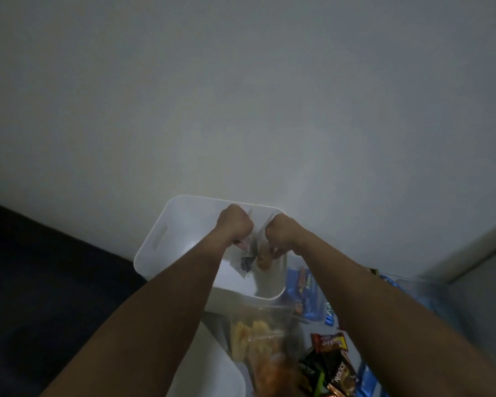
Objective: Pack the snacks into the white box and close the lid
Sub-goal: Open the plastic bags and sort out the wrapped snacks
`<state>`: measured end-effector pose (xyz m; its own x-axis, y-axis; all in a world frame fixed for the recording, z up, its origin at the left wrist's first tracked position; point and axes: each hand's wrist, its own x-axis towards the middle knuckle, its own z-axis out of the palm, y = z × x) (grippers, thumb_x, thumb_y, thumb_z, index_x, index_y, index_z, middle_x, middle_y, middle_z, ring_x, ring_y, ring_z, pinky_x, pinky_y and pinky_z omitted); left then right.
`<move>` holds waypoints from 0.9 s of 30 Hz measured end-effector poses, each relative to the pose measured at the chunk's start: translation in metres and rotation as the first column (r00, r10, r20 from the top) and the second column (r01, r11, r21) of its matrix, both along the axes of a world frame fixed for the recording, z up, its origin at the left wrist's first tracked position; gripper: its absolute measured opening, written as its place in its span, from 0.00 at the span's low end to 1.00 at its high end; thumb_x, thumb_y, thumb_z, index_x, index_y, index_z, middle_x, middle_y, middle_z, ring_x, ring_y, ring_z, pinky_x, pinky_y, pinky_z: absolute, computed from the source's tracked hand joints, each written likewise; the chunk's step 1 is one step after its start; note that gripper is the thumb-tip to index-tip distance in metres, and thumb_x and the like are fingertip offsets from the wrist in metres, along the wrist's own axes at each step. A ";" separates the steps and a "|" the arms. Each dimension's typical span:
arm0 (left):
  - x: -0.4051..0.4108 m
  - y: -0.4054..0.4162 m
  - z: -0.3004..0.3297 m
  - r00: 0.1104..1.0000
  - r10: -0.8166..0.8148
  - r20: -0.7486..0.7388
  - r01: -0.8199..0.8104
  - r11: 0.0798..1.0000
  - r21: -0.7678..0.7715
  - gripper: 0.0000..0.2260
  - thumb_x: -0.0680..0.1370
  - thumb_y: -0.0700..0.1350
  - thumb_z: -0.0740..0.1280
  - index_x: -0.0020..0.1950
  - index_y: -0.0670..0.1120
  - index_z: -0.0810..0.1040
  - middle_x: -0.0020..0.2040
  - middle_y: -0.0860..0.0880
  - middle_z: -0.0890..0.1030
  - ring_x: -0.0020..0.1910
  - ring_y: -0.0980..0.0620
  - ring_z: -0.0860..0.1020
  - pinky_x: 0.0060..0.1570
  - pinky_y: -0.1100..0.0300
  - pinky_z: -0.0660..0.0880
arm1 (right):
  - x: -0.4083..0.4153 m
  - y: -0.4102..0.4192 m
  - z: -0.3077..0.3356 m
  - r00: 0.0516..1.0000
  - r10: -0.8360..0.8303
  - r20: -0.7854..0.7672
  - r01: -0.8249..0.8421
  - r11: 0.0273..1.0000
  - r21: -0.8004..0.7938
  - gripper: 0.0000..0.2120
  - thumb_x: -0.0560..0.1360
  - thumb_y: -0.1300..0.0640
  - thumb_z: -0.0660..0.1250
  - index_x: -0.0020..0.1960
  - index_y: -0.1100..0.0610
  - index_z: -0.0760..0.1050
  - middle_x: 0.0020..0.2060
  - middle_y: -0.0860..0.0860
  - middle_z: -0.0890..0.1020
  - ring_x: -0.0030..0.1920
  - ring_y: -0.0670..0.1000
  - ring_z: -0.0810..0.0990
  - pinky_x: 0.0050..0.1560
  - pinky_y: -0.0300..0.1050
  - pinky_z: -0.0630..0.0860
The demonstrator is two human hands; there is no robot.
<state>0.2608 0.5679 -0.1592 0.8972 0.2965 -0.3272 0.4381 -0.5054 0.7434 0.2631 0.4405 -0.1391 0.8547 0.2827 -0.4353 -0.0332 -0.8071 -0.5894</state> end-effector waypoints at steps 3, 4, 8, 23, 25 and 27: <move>0.005 -0.004 -0.019 0.999 -0.037 0.002 0.037 0.999 -0.024 0.07 0.75 0.36 0.65 0.46 0.36 0.82 0.45 0.37 0.83 0.39 0.39 0.84 0.37 0.44 0.82 | 0.001 -0.003 -0.005 0.986 0.069 -0.149 -0.083 0.992 -0.092 0.10 0.72 0.53 0.72 0.39 0.61 0.81 0.22 0.47 0.75 0.30 0.48 0.75 0.37 0.37 0.68; 0.005 -0.006 -0.024 0.999 -0.053 -0.007 0.053 0.998 -0.032 0.07 0.76 0.36 0.65 0.47 0.36 0.82 0.45 0.38 0.83 0.39 0.39 0.84 0.37 0.44 0.82 | -0.001 -0.002 -0.005 0.972 0.010 -0.233 -0.027 0.997 -0.069 0.11 0.71 0.54 0.73 0.33 0.58 0.78 0.15 0.45 0.72 0.25 0.45 0.74 0.35 0.37 0.68; 0.007 -0.010 -0.040 0.996 -0.079 -0.038 0.072 0.984 -0.160 0.06 0.75 0.36 0.66 0.47 0.36 0.82 0.45 0.37 0.83 0.41 0.39 0.84 0.38 0.46 0.83 | 0.011 -0.003 -0.013 0.979 -0.094 -0.183 0.099 0.995 0.024 0.04 0.76 0.65 0.65 0.43 0.65 0.76 0.18 0.48 0.78 0.30 0.50 0.82 0.31 0.42 0.78; -0.020 -0.002 -0.028 0.999 0.010 -0.031 -0.017 0.971 -0.238 0.19 0.81 0.53 0.57 0.52 0.39 0.79 0.48 0.41 0.82 0.42 0.44 0.81 0.44 0.51 0.79 | -0.006 -0.033 0.010 0.983 -0.153 -0.101 0.168 0.973 0.160 0.12 0.76 0.67 0.57 0.57 0.67 0.75 0.46 0.65 0.82 0.43 0.63 0.85 0.45 0.61 0.82; -0.028 -0.004 -0.024 1.000 0.019 -0.012 -0.021 0.979 -0.203 0.20 0.81 0.55 0.59 0.52 0.39 0.79 0.48 0.42 0.83 0.42 0.44 0.81 0.44 0.51 0.80 | -0.014 -0.040 0.015 0.984 -0.141 -0.106 0.159 0.969 0.187 0.11 0.77 0.68 0.56 0.53 0.67 0.75 0.45 0.65 0.81 0.38 0.62 0.85 0.40 0.59 0.83; -0.034 -0.006 -0.019 0.999 0.034 -0.001 -0.034 0.986 -0.164 0.21 0.80 0.57 0.59 0.52 0.39 0.79 0.48 0.42 0.83 0.42 0.44 0.81 0.44 0.52 0.79 | -0.025 -0.044 0.022 0.988 -0.129 -0.080 0.143 0.970 0.199 0.08 0.78 0.68 0.57 0.51 0.64 0.75 0.47 0.63 0.80 0.38 0.60 0.85 0.35 0.53 0.83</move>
